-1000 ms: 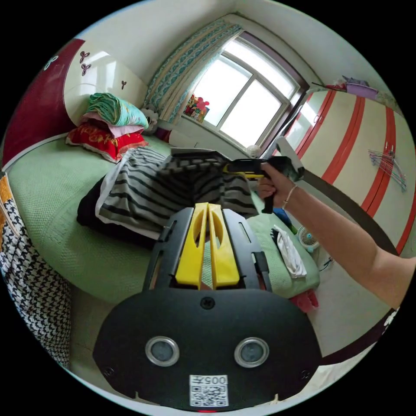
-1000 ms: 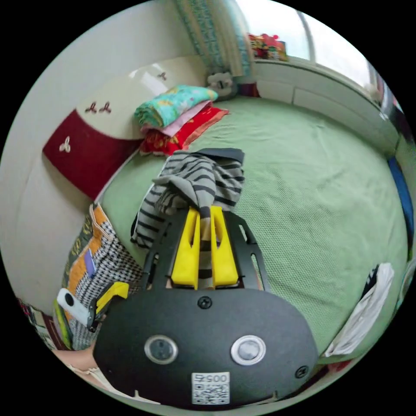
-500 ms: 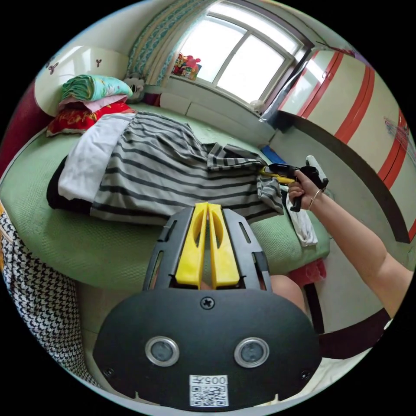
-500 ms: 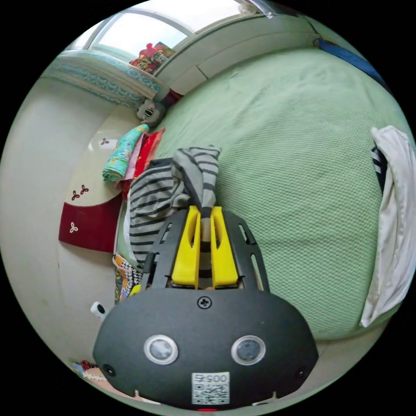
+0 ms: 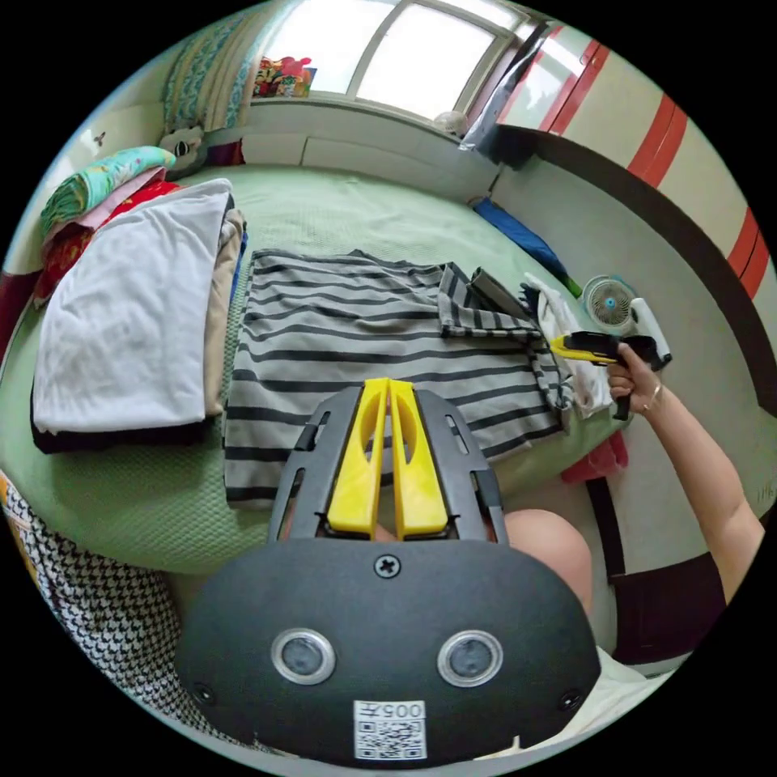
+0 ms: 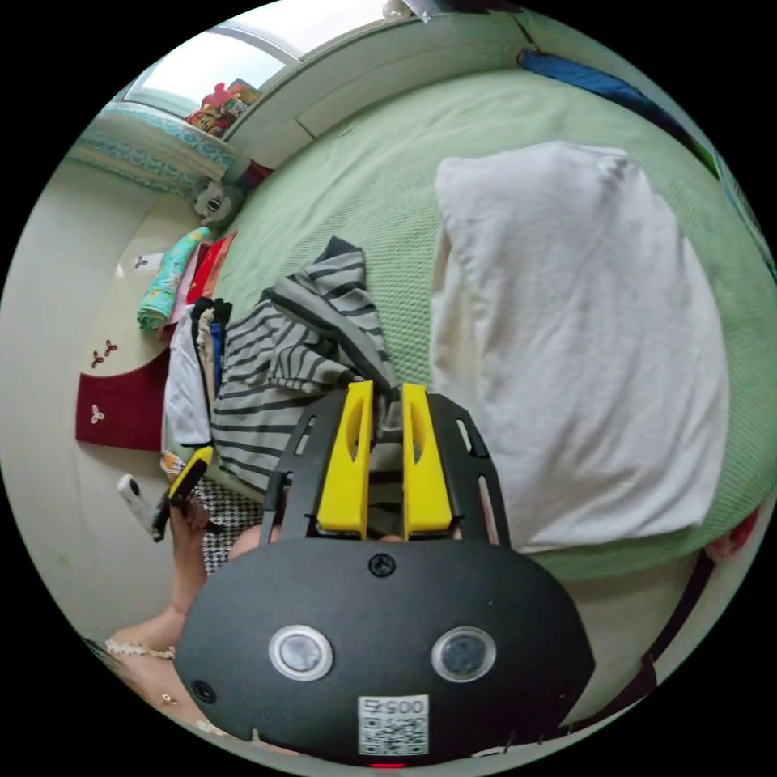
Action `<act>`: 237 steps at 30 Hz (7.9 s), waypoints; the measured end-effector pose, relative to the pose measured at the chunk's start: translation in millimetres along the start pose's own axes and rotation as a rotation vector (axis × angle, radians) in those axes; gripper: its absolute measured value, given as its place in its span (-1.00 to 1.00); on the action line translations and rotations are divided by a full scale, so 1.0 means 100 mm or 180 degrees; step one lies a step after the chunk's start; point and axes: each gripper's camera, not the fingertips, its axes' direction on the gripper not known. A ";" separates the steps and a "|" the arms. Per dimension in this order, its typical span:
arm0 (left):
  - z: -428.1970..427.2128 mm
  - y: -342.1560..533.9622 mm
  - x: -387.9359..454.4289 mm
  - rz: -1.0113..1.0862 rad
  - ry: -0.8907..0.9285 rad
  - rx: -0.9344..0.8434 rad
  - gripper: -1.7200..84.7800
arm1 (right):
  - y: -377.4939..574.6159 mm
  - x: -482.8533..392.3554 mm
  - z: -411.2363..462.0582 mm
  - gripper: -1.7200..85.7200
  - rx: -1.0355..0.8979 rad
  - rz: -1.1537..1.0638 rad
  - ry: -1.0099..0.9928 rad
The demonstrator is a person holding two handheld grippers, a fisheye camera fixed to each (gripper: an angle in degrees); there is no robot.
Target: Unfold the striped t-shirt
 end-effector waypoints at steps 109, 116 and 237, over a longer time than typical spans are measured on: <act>0.78 -0.81 0.26 -0.0028 -0.0353 -0.0725 -0.90 | 4.95 1.20 -0.94 -0.98 0.0930 0.0127 0.0438; 0.11 -0.34 0.21 0.0183 -0.0256 -0.0496 -0.93 | 5.24 1.15 -1.12 -0.98 0.1152 0.0138 0.0275; -1.36 0.04 -1.23 -0.0900 -0.1159 0.0168 -0.94 | 3.88 0.30 -0.81 -0.98 0.0665 -0.0477 0.0843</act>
